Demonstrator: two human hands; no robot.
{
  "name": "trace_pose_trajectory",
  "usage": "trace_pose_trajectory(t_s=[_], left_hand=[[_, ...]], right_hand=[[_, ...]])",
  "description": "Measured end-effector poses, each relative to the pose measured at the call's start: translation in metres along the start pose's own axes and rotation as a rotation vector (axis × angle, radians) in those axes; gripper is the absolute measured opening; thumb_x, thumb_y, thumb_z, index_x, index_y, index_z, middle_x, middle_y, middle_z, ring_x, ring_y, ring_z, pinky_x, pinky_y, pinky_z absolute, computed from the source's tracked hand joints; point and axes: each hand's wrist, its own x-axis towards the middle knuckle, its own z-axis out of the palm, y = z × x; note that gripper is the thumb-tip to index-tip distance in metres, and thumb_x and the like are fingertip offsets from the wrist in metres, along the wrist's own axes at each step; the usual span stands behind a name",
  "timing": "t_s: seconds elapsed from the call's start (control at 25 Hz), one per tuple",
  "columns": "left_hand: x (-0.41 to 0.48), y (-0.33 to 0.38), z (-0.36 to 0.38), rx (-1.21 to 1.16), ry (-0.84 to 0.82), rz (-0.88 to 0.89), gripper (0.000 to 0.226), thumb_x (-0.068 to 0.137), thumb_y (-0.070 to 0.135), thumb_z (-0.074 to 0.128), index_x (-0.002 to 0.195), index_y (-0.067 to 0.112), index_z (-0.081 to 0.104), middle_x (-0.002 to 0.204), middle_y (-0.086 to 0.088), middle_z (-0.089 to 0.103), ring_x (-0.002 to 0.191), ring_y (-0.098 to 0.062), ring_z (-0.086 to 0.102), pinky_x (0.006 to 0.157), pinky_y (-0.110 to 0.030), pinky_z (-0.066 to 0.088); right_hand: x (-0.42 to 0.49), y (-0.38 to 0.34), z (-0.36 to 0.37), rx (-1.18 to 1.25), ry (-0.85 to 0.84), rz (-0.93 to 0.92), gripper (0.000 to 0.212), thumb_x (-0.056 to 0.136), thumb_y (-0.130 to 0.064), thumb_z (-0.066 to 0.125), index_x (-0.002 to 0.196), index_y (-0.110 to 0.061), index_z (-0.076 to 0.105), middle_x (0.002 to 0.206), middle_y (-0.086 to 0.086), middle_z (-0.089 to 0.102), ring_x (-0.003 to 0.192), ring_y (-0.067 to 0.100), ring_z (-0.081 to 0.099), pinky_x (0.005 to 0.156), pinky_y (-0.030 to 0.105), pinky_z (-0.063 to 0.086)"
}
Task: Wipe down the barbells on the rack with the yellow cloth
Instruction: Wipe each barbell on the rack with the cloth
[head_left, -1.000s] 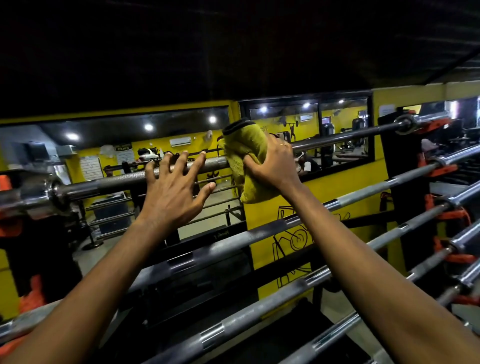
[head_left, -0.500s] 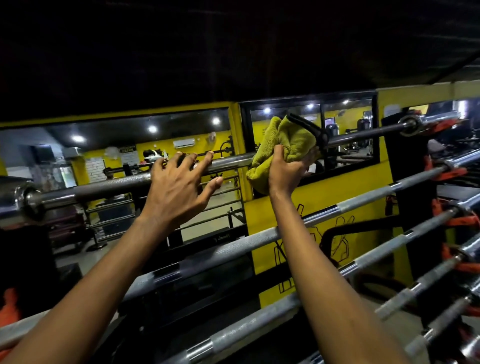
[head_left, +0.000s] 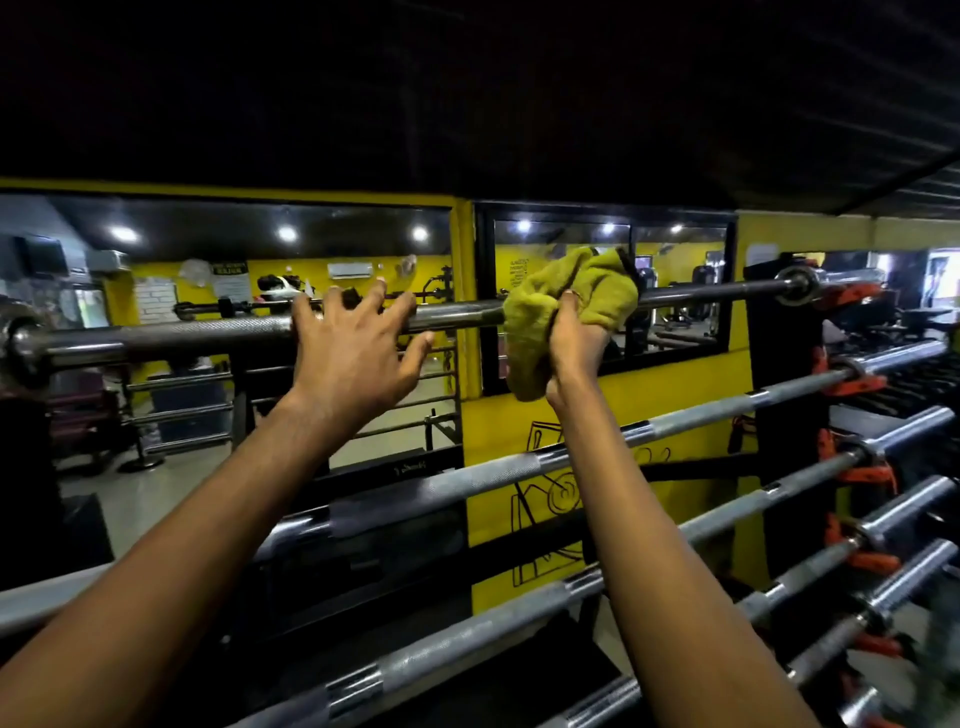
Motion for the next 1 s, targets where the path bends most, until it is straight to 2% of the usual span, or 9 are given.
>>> trace_pose_trajectory(t_s=[0.08,0.2,0.28,0.36,0.48,0.56,0.8,0.92,1.0], left_hand=[[0.01,0.009,-0.004,-0.03,-0.034,-0.01,0.059,0.097,0.061,0.02,0.137,0.023,0.041,0.146,-0.01,0.043,0.133,-0.042,0.038,0.108,-0.065,0.025],[0.024,0.027,-0.001,-0.05,-0.006,0.103,0.06,0.098,0.058,0.021,0.131,0.015,0.046,0.139,-0.011,0.051,0.127,-0.037,0.046,0.106,-0.055,0.031],[0.03,0.033,0.005,-0.068,0.038,0.164,0.056,0.099,0.054,0.023,0.135,0.017,0.044,0.137,-0.01,0.053,0.124,-0.034,0.05,0.104,-0.053,0.033],[0.033,0.031,0.012,-0.086,0.089,0.178,0.054,0.099,0.051,0.025,0.141,0.02,0.039,0.139,-0.009,0.052,0.122,-0.032,0.051,0.1,-0.052,0.037],[0.033,0.028,0.021,-0.086,0.119,0.189,0.055,0.1,0.05,0.024,0.148,0.024,0.03,0.149,-0.008,0.041,0.129,-0.031,0.046,0.1,-0.052,0.039],[0.033,0.029,0.022,-0.084,0.118,0.179,0.055,0.1,0.05,0.023,0.148,0.024,0.029,0.152,-0.009,0.038,0.132,-0.031,0.043,0.104,-0.054,0.036],[0.033,0.032,0.027,-0.107,0.159,0.156,0.055,0.1,0.049,0.024,0.148,0.022,0.031,0.154,-0.008,0.034,0.138,-0.031,0.036,0.107,-0.054,0.03],[0.033,0.033,0.027,-0.117,0.165,0.153,0.056,0.1,0.05,0.023,0.149,0.024,0.031,0.156,-0.006,0.031,0.139,-0.03,0.035,0.108,-0.053,0.029],[0.033,0.034,0.025,-0.121,0.159,0.149,0.056,0.1,0.051,0.022,0.148,0.024,0.033,0.156,-0.007,0.033,0.139,-0.031,0.035,0.108,-0.053,0.029]], right_hand=[[-0.003,-0.01,-0.007,-0.263,0.03,-0.103,0.082,0.091,-0.047,0.066,0.152,-0.007,0.028,0.153,0.02,0.037,0.138,0.036,0.041,0.114,0.048,0.037],[-0.002,-0.015,-0.016,-0.615,-0.049,-0.368,0.106,0.081,-0.059,0.067,0.158,-0.012,0.011,0.161,0.014,0.02,0.146,0.037,0.027,0.118,0.058,0.027],[-0.003,-0.015,-0.012,-0.739,-0.132,-0.509,0.101,0.079,-0.067,0.062,0.155,-0.013,0.023,0.157,0.01,0.033,0.143,0.033,0.033,0.117,0.057,0.028],[0.006,-0.018,-0.015,-0.798,-0.103,-0.643,0.081,0.076,-0.07,0.057,0.135,-0.014,0.05,0.131,0.008,0.059,0.122,0.028,0.054,0.108,0.055,0.042],[0.036,-0.032,-0.035,-0.745,0.007,-0.61,0.054,0.075,-0.068,0.056,0.104,-0.023,0.063,0.089,-0.007,0.067,0.086,0.016,0.065,0.087,0.046,0.057],[0.048,-0.038,-0.04,-0.768,0.059,-0.567,0.039,0.081,-0.061,0.06,0.099,-0.026,0.062,0.081,-0.013,0.063,0.078,0.011,0.063,0.085,0.045,0.058],[0.048,-0.009,-0.043,-0.665,-0.122,-0.709,0.045,0.077,-0.05,0.064,0.114,-0.026,0.057,0.105,0.002,0.067,0.099,0.022,0.064,0.091,0.042,0.054],[0.044,0.001,-0.044,-0.31,0.123,-0.525,0.056,0.078,-0.043,0.067,0.125,-0.013,0.059,0.114,0.006,0.067,0.102,0.022,0.066,0.081,0.024,0.051],[0.04,0.0,-0.029,-0.111,0.222,-0.363,0.049,0.085,-0.039,0.069,0.127,-0.015,0.059,0.11,0.001,0.068,0.103,0.022,0.066,0.082,0.027,0.052]])
